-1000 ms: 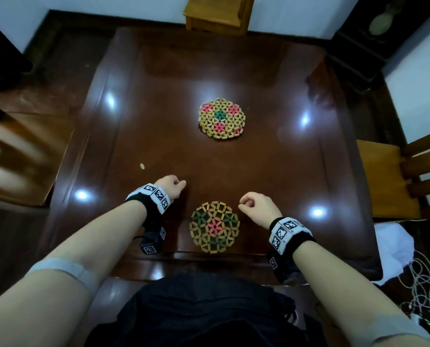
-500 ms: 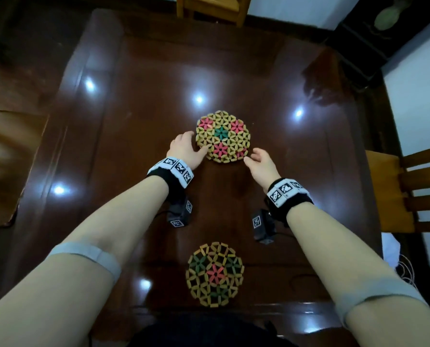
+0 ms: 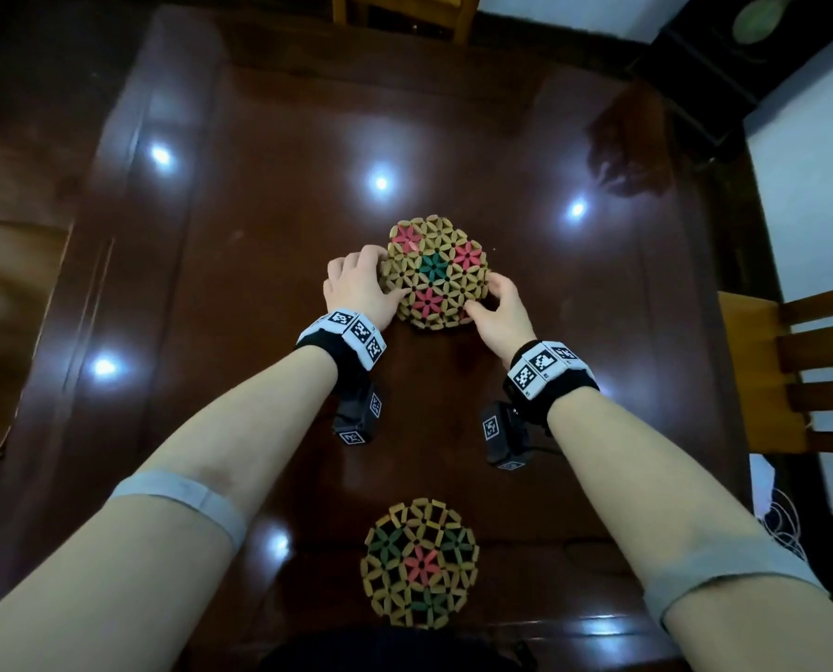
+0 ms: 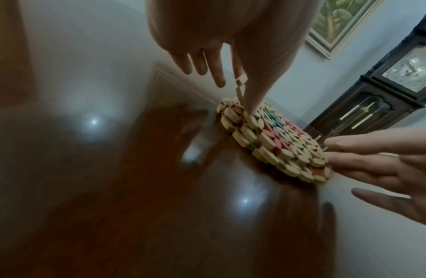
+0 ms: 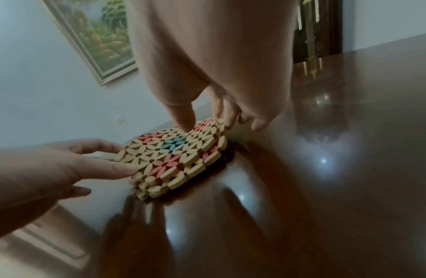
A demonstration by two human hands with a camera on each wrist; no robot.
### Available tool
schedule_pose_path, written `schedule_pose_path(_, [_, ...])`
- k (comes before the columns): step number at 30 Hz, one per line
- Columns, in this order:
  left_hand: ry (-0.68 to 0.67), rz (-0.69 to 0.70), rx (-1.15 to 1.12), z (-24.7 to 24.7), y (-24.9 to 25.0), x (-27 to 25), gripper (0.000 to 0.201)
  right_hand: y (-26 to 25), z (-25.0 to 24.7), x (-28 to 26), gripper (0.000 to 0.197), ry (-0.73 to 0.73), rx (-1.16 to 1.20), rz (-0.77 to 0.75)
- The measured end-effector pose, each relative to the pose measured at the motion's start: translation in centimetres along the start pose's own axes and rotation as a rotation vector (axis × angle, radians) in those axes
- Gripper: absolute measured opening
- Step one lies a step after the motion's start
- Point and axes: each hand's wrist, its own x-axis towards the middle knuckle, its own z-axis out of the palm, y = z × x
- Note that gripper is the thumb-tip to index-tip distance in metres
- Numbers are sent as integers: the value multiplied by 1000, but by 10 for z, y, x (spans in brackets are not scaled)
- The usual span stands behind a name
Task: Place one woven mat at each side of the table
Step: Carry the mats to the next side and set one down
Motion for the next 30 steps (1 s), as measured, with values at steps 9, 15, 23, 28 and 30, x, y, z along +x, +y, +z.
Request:
schedule_pose_path(9, [-50,-58,-477,-10,16,-35,39,-21,-6,-33,52,156,273,-9])
schedule_pose_path(15, [-124,-55,-610,-27,11,-81,46,-21,-19,-77,10,86,382,-32])
schedule_pose_path(23, [47,-97,-419,-66,-32,-159,21,-7,8,-151,42,-95,488,81])
schedule_pose_path(28, [88,-193,-421,-101,-88,-197,22,-19,57,-201,28,-170,482,7])
schedule_pose_path(30, [111,-228,-448,-113,-111,-207,18,-25,79,-217,31,-169,460,-31])
